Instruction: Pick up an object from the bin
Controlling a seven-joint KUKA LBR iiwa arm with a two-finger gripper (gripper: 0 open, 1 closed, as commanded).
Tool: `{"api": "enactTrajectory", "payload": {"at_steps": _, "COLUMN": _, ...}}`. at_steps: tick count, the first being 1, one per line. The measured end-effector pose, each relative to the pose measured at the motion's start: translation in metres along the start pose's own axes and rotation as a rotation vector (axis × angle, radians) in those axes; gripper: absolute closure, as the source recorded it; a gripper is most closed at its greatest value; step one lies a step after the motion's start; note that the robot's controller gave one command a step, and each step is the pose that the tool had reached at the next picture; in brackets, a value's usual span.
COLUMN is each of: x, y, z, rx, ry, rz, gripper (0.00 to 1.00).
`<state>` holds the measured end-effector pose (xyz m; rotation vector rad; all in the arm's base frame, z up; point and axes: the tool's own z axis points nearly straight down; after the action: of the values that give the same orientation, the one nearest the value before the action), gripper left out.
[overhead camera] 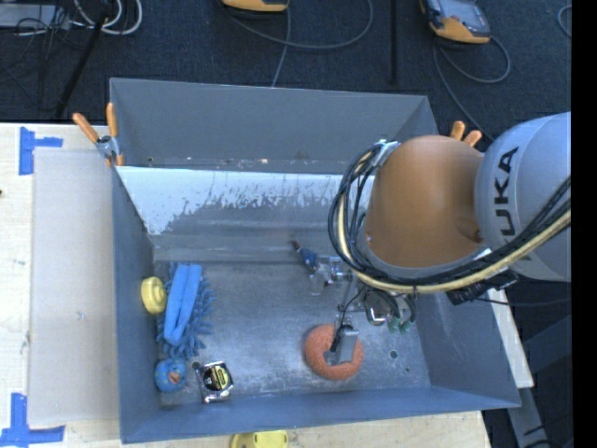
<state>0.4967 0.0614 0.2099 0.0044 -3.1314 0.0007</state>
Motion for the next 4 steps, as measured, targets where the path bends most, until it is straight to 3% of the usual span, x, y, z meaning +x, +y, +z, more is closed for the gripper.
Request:
{"api": "enactTrajectory", "payload": {"at_steps": 1, "x": -0.002, "y": 0.0, "z": -0.004, "rx": -0.001, "ry": -0.009, "rz": 0.002, "gripper": 0.0}}
{"api": "enactTrajectory", "payload": {"at_steps": 2, "x": -0.001, "y": -0.028, "z": 0.067, "rx": -0.002, "ry": -0.013, "rz": 0.072, "gripper": 0.0}}
{"api": "enactTrajectory", "payload": {"at_steps": 3, "x": 0.01, "y": -0.056, "z": 0.088, "rx": -0.001, "ry": -0.004, "rz": -0.019, "gripper": 0.0}}
{"api": "enactTrajectory", "payload": {"at_steps": 4, "x": -0.011, "y": -0.076, "z": 0.141, "rx": -0.001, "ry": -0.008, "rz": -0.206, "gripper": 1.0}}
